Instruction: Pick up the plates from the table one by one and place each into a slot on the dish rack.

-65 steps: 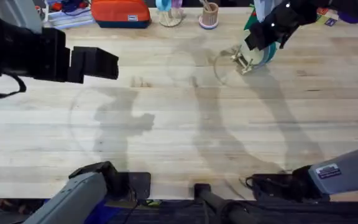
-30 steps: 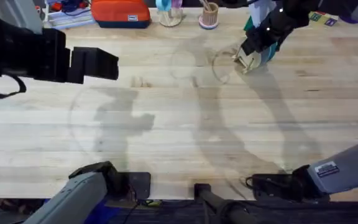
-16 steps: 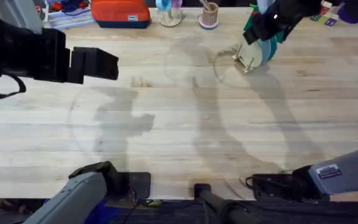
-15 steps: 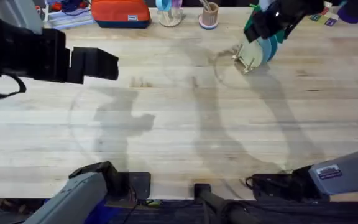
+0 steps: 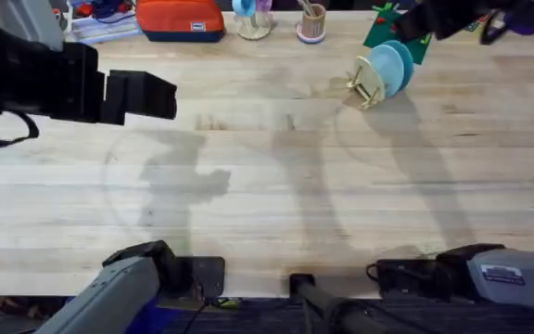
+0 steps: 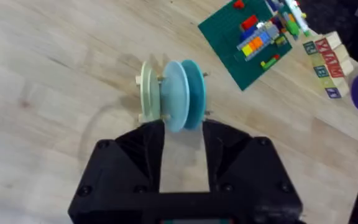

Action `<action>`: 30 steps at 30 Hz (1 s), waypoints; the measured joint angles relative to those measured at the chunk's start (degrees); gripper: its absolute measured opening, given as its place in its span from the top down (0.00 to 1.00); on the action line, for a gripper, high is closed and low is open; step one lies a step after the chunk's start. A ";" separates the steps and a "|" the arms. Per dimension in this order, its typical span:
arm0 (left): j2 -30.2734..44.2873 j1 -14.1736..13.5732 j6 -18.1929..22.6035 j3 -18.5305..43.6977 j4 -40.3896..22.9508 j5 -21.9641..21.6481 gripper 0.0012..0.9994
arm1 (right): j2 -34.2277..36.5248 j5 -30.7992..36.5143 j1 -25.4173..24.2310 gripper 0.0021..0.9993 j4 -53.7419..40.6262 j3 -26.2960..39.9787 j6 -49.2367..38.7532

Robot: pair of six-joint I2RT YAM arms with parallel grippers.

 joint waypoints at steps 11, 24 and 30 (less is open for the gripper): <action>0.00 0.00 0.00 0.00 0.00 0.00 0.01 | -8.49 -0.02 0.00 0.40 -7.14 0.07 0.02; 0.00 0.00 0.00 0.00 0.00 0.00 0.01 | -17.19 -0.03 0.00 0.07 -13.65 0.07 0.26; 0.00 0.00 0.00 0.00 0.00 0.00 0.01 | -23.36 -0.04 0.00 0.01 -15.25 0.07 0.40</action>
